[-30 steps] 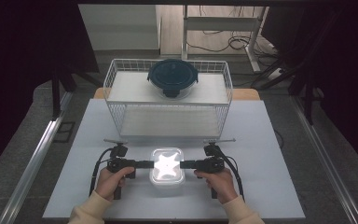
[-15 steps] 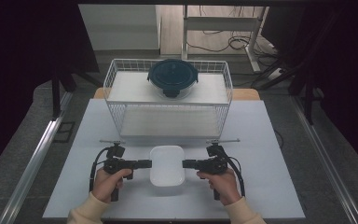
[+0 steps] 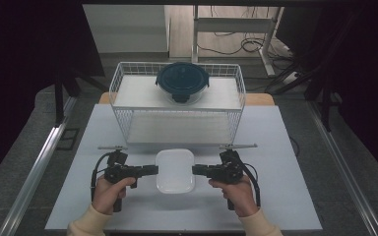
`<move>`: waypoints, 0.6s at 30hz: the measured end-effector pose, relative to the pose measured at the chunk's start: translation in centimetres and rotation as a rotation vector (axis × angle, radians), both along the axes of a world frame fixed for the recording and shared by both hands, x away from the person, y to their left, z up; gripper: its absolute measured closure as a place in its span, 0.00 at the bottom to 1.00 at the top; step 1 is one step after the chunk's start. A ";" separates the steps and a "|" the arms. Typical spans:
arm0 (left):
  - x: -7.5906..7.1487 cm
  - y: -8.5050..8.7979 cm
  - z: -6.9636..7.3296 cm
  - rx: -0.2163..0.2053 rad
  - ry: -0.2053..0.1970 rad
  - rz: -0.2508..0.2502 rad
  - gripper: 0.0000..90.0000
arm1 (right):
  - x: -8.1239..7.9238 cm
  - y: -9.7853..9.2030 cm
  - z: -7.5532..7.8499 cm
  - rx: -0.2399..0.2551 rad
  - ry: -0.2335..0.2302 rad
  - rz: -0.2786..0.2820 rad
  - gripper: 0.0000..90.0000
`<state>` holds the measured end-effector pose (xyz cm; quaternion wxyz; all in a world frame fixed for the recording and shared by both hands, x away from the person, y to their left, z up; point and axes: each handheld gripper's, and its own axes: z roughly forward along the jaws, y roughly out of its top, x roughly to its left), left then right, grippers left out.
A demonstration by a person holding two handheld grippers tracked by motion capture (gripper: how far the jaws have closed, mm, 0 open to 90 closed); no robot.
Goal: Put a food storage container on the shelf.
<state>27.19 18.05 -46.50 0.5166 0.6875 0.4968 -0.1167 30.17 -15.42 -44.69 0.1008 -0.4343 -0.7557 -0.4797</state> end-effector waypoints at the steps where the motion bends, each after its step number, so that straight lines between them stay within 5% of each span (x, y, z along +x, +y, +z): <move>1: -0.1 0.0 0.2 0.000 -0.005 0.001 0.88 | -0.1 0.0 0.2 0.002 -0.004 0.003 0.89; 18: -0.9 0.4 2.2 -0.004 -0.075 -0.002 0.88 | -1.1 0.1 2.6 0.017 -0.104 0.040 0.89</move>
